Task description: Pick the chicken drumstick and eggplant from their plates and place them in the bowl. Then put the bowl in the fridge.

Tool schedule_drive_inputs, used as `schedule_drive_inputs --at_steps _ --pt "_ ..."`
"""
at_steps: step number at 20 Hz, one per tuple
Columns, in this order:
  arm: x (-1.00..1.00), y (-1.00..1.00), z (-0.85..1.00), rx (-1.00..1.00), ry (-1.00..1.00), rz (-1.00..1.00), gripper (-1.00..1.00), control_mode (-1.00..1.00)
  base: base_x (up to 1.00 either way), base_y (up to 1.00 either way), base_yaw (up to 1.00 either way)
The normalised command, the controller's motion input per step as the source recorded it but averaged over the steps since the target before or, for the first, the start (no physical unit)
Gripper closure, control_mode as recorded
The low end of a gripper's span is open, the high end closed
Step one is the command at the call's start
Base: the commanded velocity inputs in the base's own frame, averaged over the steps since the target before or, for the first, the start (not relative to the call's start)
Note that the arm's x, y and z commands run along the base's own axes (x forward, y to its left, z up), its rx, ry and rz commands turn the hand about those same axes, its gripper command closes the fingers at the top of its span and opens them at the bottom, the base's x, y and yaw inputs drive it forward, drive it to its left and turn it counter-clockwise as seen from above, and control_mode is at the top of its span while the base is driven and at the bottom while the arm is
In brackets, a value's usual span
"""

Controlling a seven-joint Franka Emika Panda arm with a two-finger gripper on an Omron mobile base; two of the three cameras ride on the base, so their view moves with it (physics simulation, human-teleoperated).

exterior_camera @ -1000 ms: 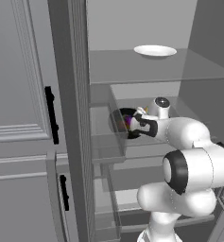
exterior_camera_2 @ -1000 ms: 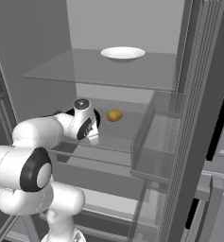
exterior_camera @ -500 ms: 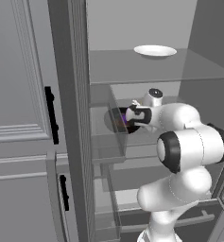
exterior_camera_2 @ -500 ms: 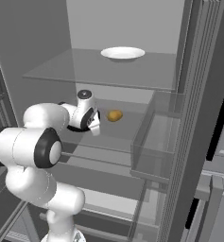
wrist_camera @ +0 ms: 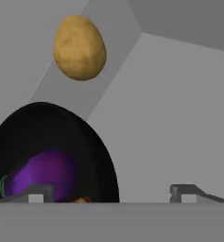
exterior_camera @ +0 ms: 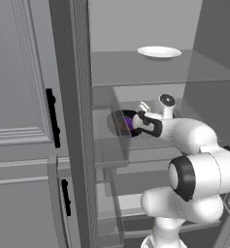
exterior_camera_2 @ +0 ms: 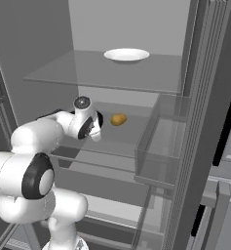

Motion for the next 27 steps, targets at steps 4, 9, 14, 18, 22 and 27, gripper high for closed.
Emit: schedule_drive_inputs --at_steps 4,9,14,18,22,27 --pt "-0.64 0.00 0.21 0.04 -0.22 0.00 -1.00 -1.00 0.00 0.00 0.00" --pt "-0.88 0.00 0.71 0.02 0.01 0.00 -1.00 -1.00 0.00 0.00 0.00" --pt "-0.99 -0.02 0.97 0.00 0.23 0.06 -1.00 -1.00 0.00 0.00 0.00" --pt "-0.98 -0.19 0.66 -0.02 0.29 0.16 -1.00 -1.00 0.00 0.00 0.00" --pt "-1.00 -0.07 0.28 -0.04 0.15 0.12 -1.00 -1.00 0.00 0.00 0.00" --pt "-0.86 0.00 0.62 -0.18 -0.17 0.00 -1.00 -1.00 0.00 0.00 0.00"
